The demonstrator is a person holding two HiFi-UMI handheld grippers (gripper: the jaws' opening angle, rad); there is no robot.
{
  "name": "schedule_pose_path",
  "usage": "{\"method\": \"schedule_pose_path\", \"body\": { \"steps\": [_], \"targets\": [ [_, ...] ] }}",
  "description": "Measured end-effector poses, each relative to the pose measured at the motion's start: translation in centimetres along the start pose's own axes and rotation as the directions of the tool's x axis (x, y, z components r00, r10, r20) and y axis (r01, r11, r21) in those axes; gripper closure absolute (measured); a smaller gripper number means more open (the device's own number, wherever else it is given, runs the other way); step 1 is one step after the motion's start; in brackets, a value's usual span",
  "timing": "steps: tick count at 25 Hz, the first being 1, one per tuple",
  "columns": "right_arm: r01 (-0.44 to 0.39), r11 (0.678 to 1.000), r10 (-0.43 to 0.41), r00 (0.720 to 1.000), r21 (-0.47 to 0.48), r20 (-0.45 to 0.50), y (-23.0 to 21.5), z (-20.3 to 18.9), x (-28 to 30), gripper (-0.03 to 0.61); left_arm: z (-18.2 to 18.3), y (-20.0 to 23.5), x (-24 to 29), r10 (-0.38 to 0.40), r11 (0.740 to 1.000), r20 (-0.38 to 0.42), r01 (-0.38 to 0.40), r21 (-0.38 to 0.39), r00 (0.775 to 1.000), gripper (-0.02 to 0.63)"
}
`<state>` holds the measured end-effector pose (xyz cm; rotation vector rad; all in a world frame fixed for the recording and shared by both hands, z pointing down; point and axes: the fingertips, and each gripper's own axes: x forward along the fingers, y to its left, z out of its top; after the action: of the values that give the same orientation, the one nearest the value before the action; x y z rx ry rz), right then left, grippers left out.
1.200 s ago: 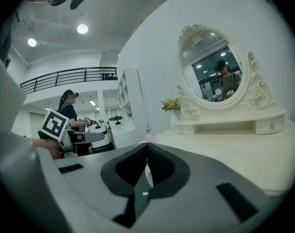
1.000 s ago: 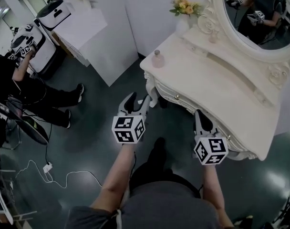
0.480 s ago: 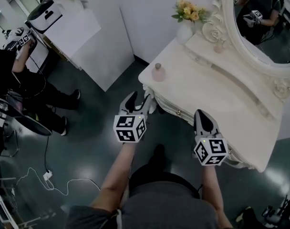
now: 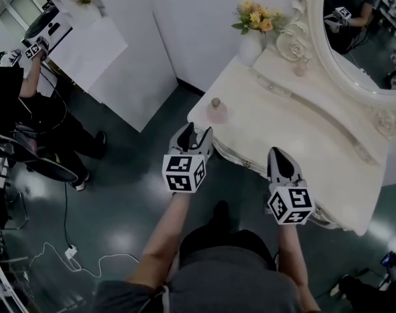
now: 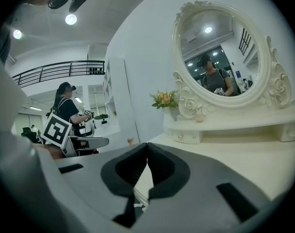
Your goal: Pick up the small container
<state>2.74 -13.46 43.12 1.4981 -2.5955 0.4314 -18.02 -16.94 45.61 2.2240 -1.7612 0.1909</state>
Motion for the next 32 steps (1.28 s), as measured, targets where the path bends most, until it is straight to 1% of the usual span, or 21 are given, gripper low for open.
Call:
{"method": "schedule_pose_path", "body": {
  "steps": [6, 11, 15, 19, 25, 32],
  "targets": [
    [0.019, 1.000, -0.019, 1.000, 0.008, 0.010, -0.8, 0.5, 0.8, 0.575, 0.1, -0.2, 2.5, -0.027, 1.000, -0.016, 0.027, 0.015, 1.000, 0.402],
    [0.023, 1.000, -0.023, 1.000, 0.019, 0.012, -2.2, 0.6, 1.7, 0.575, 0.1, -0.2, 4.6, -0.021, 0.999, -0.030, 0.022, 0.044, 0.999, 0.402],
    [0.010, 1.000, -0.010, 1.000, 0.018, 0.017, -3.2, 1.5, 2.9, 0.575, 0.0, 0.0, 6.1, -0.008, 0.998, -0.048, 0.011, 0.067, 0.999, 0.388],
    [-0.010, 1.000, 0.010, 1.000, 0.015, 0.009, -3.9, 2.1, 4.5, 0.575, -0.1, 0.4, 7.7, 0.005, 0.998, -0.062, -0.001, 0.063, 0.998, 0.383],
    [-0.036, 0.999, 0.036, 0.999, 0.022, -0.014, -4.6, 1.9, 6.3, 0.575, -0.8, 0.5, 10.0, 0.019, 0.999, -0.085, -0.015, 0.052, 0.996, 0.380],
    [-0.045, 0.998, 0.047, 0.998, 0.032, -0.042, -5.4, 1.3, 7.3, 0.575, -1.3, 0.8, 12.1, 0.038, 0.997, -0.109, -0.031, 0.065, 0.993, 0.381]
  ]
}}
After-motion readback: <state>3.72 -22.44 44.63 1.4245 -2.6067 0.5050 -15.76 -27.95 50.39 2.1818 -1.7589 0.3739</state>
